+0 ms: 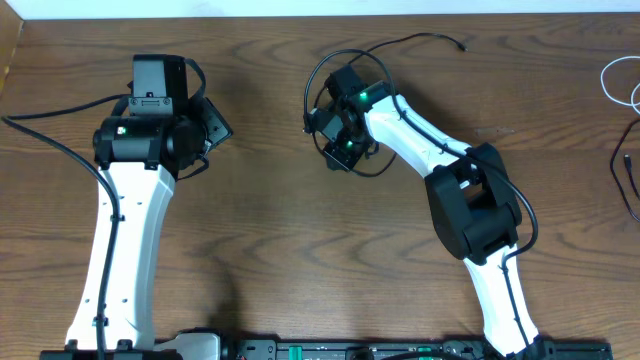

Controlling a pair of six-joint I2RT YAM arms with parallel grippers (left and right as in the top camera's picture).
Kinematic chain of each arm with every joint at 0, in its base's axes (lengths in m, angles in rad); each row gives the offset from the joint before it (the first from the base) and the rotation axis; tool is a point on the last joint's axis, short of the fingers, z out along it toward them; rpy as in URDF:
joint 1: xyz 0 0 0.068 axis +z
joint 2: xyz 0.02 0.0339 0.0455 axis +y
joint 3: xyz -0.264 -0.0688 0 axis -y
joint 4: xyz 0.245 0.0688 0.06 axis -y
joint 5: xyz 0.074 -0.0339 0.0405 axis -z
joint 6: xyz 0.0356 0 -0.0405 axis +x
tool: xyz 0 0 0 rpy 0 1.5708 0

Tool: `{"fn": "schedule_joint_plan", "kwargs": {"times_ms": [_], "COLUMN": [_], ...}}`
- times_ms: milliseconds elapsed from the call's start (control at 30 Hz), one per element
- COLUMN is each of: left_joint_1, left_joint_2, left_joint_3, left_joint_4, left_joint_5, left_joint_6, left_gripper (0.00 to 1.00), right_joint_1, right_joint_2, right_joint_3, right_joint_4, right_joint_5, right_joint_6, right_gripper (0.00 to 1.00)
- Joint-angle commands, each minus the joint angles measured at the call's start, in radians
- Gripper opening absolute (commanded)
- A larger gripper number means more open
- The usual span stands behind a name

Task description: Untangle cables

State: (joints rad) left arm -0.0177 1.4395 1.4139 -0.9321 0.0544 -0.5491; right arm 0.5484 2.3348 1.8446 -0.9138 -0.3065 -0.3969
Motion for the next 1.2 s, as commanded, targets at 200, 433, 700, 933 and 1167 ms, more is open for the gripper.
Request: {"fn": "schedule_joint_plan", "kwargs": {"times_ms": [200,433,700,933,1167], "left_joint_1": [0.003,0.003,0.003,0.003,0.003], "left_joint_2": [0.005,0.005,0.005,0.005,0.005], "left_joint_3": [-0.003,-0.003,-0.003,-0.003,-0.003], "left_joint_4": [-0.007,-0.014,-0.020,-0.022,-0.021], "left_joint_5": [0.006,0.006,0.006,0.006,0.006], "left_joint_6": [0.007,0.006,0.006,0.007,0.006], "left_gripper": [0.57,0.57,0.57,0.57,0.57], "right_joint_1": [-0.018,-0.159,-0.434,-0.676,-0.870], "right_joint_2": [-0.047,-0.289,-0.548,-0.718,-0.836], "right_joint_3": [0.016,0.126,0.174,0.175,0.175], "right_joint_4": [0.001,0.011,0.104,0.137,0.140], "right_joint_5": [0.027,0.052,0.117,0.117,0.117], "right_joint_6": [0.058,0.187,0.350,0.465,0.523], "right_gripper": [0.01,0.01,0.01,0.01,0.01]}}
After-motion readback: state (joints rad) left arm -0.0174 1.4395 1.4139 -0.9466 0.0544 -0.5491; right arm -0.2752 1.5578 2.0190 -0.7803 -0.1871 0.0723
